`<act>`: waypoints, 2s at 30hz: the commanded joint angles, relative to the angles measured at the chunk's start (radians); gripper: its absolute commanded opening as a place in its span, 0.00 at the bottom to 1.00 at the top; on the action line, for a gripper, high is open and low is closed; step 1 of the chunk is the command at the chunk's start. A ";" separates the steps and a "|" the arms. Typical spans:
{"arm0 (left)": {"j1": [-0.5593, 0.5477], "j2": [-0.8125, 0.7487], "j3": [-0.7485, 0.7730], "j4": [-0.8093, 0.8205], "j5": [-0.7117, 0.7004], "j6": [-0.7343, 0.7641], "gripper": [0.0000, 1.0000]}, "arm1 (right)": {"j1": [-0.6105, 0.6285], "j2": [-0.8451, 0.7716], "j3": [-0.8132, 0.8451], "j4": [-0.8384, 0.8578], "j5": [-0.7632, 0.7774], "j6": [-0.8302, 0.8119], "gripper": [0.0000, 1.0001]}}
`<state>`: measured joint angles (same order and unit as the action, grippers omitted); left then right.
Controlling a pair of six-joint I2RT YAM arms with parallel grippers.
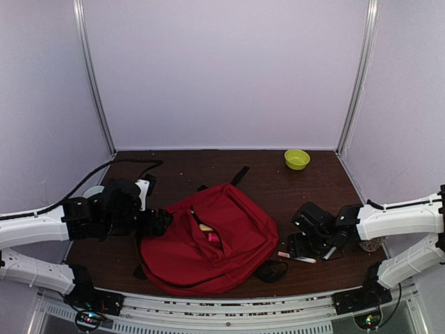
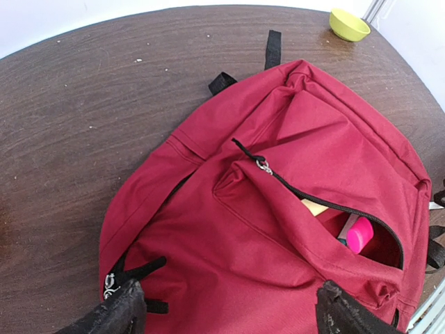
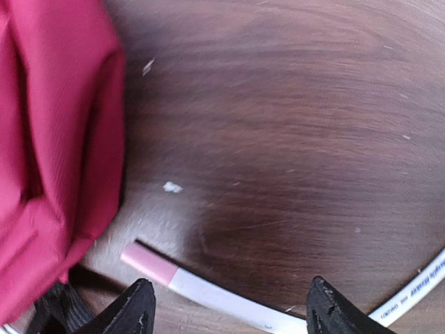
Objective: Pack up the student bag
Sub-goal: Pick up the pen from the center of the board.
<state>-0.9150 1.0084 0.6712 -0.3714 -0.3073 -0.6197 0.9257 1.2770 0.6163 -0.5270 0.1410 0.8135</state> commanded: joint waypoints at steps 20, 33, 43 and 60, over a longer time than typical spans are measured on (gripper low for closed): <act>0.008 -0.022 -0.009 0.015 -0.002 -0.006 0.86 | 0.054 0.164 0.045 -0.021 -0.054 -0.163 0.41; 0.008 -0.026 -0.013 0.037 0.040 0.010 0.86 | 0.059 0.135 0.033 -0.020 -0.056 -0.171 0.07; 0.008 -0.031 0.019 0.092 0.124 0.058 0.92 | 0.096 0.032 0.111 -0.017 -0.041 -0.228 0.00; 0.007 -0.040 0.125 0.216 0.563 0.086 0.90 | 0.261 -0.084 0.315 0.061 0.069 -0.434 0.00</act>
<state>-0.9150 0.9752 0.7418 -0.2390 0.1059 -0.5571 1.1423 1.1824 0.8631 -0.5041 0.1436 0.4641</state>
